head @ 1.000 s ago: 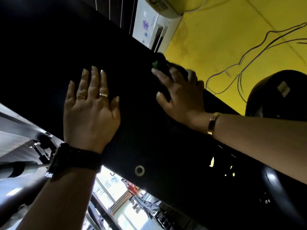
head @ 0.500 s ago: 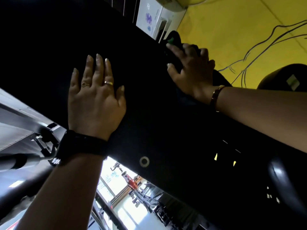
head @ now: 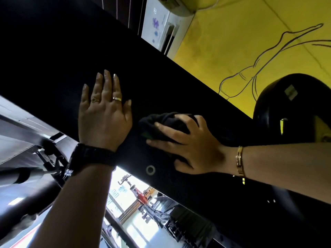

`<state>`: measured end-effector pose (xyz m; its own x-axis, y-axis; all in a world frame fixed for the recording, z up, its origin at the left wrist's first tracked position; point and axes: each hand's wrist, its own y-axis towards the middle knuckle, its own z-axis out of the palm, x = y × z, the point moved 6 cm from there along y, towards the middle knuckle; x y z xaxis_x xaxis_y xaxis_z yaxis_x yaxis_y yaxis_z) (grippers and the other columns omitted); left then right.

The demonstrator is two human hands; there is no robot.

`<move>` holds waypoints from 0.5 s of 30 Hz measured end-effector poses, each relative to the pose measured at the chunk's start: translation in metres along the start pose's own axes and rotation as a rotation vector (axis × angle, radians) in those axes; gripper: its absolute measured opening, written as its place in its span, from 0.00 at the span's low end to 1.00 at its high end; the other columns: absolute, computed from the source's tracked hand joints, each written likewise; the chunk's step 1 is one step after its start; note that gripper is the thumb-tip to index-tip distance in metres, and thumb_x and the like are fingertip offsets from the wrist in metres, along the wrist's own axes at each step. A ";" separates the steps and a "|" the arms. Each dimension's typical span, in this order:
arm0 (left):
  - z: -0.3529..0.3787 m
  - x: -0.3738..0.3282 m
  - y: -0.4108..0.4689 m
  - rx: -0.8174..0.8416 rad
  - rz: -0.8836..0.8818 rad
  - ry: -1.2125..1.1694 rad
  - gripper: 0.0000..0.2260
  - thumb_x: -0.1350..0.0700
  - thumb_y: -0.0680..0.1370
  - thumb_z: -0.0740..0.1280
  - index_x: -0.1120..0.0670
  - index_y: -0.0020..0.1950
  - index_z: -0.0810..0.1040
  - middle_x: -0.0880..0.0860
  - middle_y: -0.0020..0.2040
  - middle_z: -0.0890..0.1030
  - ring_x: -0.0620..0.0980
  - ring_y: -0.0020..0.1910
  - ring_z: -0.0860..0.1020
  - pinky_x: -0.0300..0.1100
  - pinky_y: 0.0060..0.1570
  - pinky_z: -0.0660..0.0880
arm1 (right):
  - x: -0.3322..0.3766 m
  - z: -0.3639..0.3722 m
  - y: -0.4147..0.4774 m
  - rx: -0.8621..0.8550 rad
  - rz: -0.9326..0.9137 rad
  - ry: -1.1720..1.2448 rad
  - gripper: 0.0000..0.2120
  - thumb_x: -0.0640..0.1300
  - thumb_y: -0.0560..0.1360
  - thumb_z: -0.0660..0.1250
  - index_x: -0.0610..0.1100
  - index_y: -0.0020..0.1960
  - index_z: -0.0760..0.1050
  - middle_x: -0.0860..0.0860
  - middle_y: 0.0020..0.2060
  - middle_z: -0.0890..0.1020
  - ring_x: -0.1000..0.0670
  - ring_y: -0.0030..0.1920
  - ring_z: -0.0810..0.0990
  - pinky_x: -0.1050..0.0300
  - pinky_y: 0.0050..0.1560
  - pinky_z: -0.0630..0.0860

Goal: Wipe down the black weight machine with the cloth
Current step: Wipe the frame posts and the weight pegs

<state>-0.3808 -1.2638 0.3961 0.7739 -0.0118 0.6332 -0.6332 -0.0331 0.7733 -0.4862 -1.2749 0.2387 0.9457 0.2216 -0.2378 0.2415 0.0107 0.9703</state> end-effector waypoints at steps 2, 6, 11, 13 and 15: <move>0.000 -0.001 0.000 -0.008 -0.007 -0.005 0.30 0.47 0.79 0.50 0.62 0.77 0.60 0.61 0.77 0.60 0.57 0.77 0.58 0.53 0.75 0.48 | -0.009 0.000 0.002 0.032 -0.092 -0.006 0.30 0.56 0.71 0.57 0.58 0.74 0.61 0.50 0.73 0.67 0.34 0.63 0.69 0.42 0.50 0.68; 0.001 -0.001 0.002 -0.009 -0.012 0.002 0.30 0.46 0.78 0.48 0.60 0.77 0.61 0.60 0.77 0.60 0.56 0.77 0.58 0.53 0.75 0.49 | -0.028 -0.002 0.031 0.051 -0.207 -0.023 0.29 0.55 0.70 0.57 0.59 0.72 0.68 0.50 0.71 0.71 0.35 0.61 0.71 0.43 0.49 0.69; 0.003 0.002 0.003 0.051 -0.014 0.003 0.30 0.45 0.79 0.44 0.56 0.79 0.54 0.56 0.80 0.54 0.52 0.79 0.51 0.50 0.76 0.44 | -0.011 -0.004 0.048 -0.058 0.009 0.012 0.30 0.52 0.67 0.57 0.56 0.69 0.73 0.50 0.70 0.72 0.35 0.62 0.72 0.44 0.49 0.68; 0.004 0.001 0.002 0.056 -0.010 0.009 0.28 0.46 0.81 0.46 0.56 0.80 0.52 0.56 0.80 0.52 0.51 0.79 0.49 0.50 0.76 0.42 | 0.001 -0.003 0.036 -0.076 0.060 0.017 0.30 0.53 0.68 0.57 0.55 0.70 0.71 0.49 0.71 0.71 0.35 0.62 0.70 0.45 0.49 0.67; 0.004 0.000 0.001 0.046 -0.020 0.002 0.29 0.45 0.80 0.46 0.56 0.79 0.53 0.57 0.79 0.53 0.52 0.79 0.50 0.50 0.76 0.43 | 0.017 -0.001 0.016 -0.088 0.050 0.023 0.30 0.55 0.70 0.56 0.57 0.72 0.67 0.50 0.73 0.68 0.35 0.63 0.68 0.44 0.50 0.66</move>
<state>-0.3812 -1.2673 0.3969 0.7865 -0.0088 0.6175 -0.6162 -0.0797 0.7836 -0.4663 -1.2697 0.2504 0.9506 0.2465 -0.1887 0.1729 0.0846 0.9813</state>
